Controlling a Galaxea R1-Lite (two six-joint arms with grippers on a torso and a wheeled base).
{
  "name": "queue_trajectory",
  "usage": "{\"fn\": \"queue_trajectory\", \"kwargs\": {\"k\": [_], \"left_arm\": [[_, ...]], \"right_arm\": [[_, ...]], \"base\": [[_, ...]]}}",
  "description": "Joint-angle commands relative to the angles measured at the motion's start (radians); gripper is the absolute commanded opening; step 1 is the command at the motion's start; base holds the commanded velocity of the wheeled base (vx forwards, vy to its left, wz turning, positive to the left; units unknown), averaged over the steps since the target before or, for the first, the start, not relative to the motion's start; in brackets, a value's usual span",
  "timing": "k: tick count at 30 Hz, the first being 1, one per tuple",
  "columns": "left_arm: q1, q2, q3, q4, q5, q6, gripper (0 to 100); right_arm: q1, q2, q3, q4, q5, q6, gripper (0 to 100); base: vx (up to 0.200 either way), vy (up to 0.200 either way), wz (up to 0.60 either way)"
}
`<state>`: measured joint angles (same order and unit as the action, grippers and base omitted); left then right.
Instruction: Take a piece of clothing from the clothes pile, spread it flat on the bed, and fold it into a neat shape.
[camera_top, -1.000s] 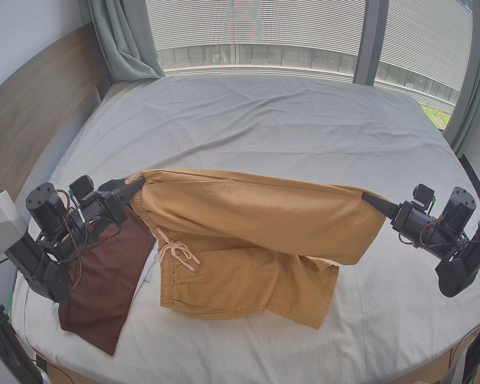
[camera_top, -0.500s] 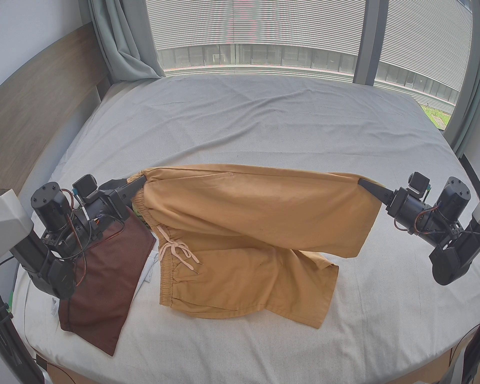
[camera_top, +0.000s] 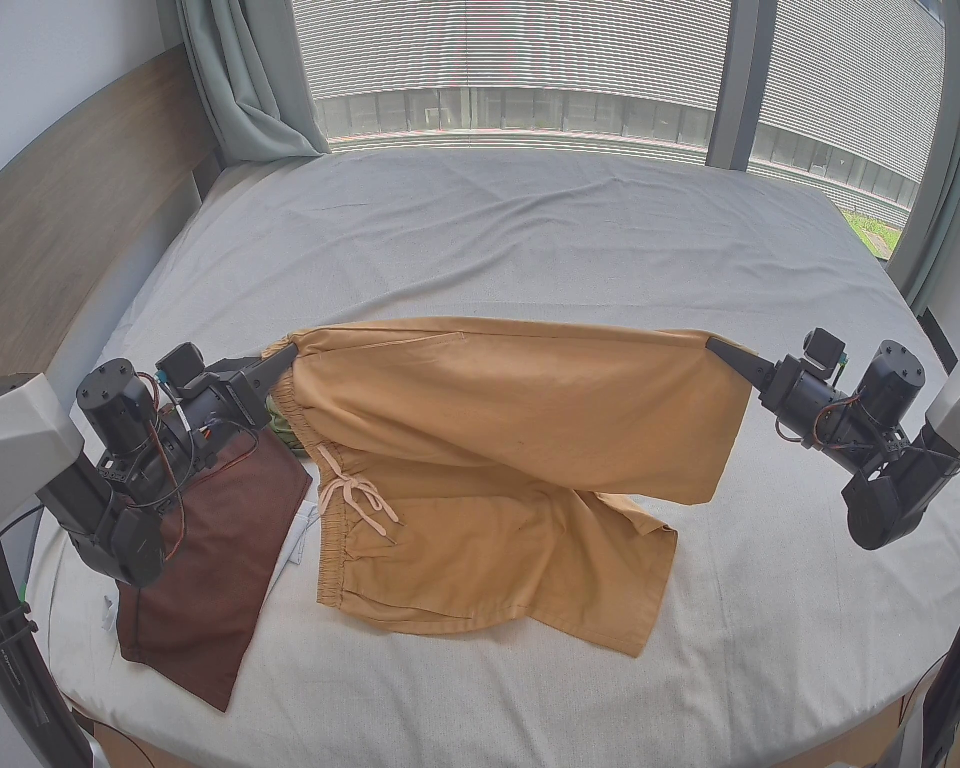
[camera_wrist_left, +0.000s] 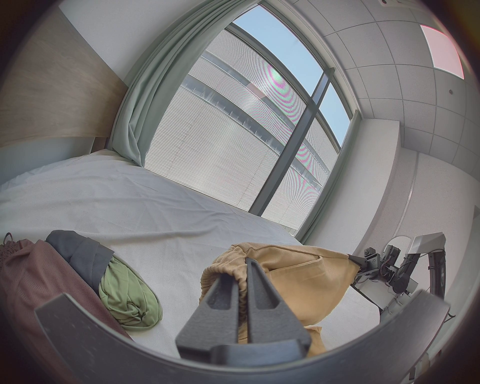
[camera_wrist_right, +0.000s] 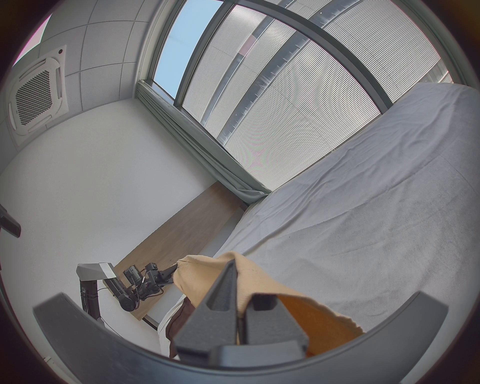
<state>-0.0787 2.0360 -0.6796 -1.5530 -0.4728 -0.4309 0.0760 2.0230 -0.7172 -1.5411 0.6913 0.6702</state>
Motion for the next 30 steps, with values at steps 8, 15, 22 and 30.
{"fn": "queue_trajectory", "kwargs": {"k": [8, 15, 22, 30], "left_arm": [[-0.006, 0.064, -0.078, -0.001, 0.036, -0.019, 0], [-0.010, 0.107, -0.121, 0.001, 0.057, -0.020, 0], [-0.016, 0.132, -0.167, -0.001, 0.092, -0.057, 0], [-0.016, 0.204, -0.232, -0.001, 0.098, -0.066, 0]], "right_arm": [[-0.007, 0.086, -0.088, -0.001, 0.001, 0.002, 0], [-0.012, 0.138, -0.145, 0.001, -0.001, 0.002, 0], [-0.013, 0.184, -0.200, 0.001, -0.001, 0.002, 0], [-0.012, 0.235, -0.275, 0.001, -0.001, 0.009, 0]], "base": [[0.000, 0.000, 0.00], [0.000, 0.000, 0.00], [0.000, 0.000, 0.00], [0.000, 0.000, 0.00]]}}
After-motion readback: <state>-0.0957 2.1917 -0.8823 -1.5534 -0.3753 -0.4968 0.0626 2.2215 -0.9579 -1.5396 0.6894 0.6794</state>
